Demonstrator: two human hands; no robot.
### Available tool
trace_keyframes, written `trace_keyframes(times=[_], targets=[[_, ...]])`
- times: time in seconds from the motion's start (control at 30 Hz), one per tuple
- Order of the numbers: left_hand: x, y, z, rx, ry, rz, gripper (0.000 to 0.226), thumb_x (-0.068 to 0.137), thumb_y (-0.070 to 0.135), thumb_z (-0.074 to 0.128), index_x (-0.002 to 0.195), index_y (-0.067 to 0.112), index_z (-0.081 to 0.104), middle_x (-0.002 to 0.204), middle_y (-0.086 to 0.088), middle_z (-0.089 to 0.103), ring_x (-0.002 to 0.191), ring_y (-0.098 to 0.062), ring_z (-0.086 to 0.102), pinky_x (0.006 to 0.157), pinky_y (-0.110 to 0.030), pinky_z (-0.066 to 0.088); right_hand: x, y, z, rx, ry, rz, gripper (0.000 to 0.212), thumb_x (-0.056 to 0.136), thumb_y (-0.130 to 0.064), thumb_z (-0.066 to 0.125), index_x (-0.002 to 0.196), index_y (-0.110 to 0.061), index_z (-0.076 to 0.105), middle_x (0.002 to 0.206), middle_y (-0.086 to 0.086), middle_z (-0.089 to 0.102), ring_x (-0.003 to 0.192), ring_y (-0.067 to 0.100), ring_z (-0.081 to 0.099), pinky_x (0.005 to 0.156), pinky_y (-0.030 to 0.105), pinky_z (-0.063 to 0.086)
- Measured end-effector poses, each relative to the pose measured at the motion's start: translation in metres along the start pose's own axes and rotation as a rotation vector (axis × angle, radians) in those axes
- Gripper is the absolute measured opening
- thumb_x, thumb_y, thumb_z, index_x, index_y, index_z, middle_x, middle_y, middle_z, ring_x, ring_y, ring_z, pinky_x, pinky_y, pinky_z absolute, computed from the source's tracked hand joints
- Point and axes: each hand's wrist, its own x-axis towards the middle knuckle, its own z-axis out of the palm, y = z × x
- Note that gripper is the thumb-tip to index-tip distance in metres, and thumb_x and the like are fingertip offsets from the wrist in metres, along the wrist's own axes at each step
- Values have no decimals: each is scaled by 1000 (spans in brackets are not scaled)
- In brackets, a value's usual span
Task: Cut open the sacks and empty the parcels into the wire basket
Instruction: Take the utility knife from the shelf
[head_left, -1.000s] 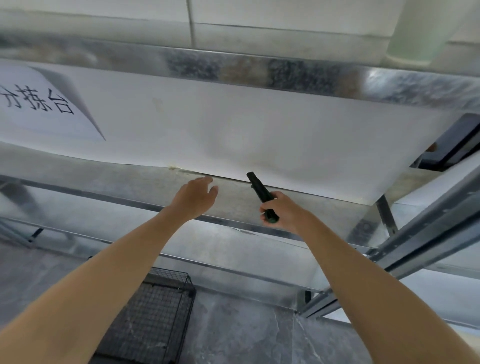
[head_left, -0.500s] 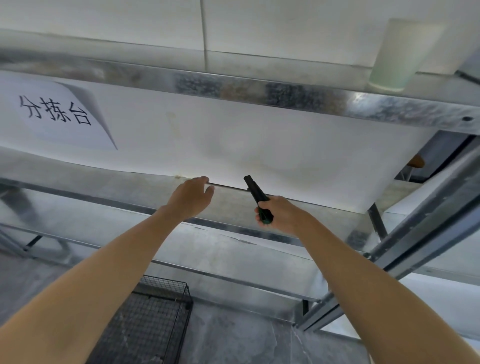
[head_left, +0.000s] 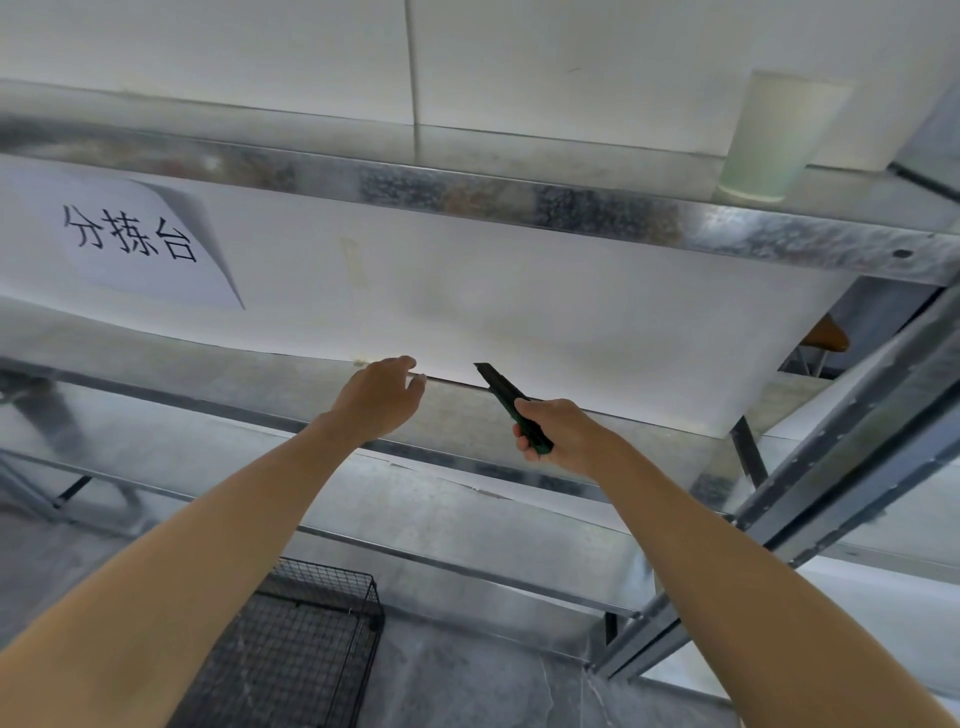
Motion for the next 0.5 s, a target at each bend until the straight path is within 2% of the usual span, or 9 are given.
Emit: trace_keyframes(times=[0.17,0.5], targets=[[-3,2,-1,2,4,-7,43,100,32,35,136,11,46,139,-6,52,124,-26,48,98,-34,37,-7,-2,-2,-74,45,-42,22,95,-26,56,86,-6,58,65,8,53,45,14,46,39,20,36],[-17,4,-11,33,29,-32,43,100,32,35,135,11,46,137,-7,53,123,-27,50,100,-37,39,-20,-6,-4,-148,117,-147,31,90,-37,62,88,-7,60,65,6,56,44,14,45,39,20,34]])
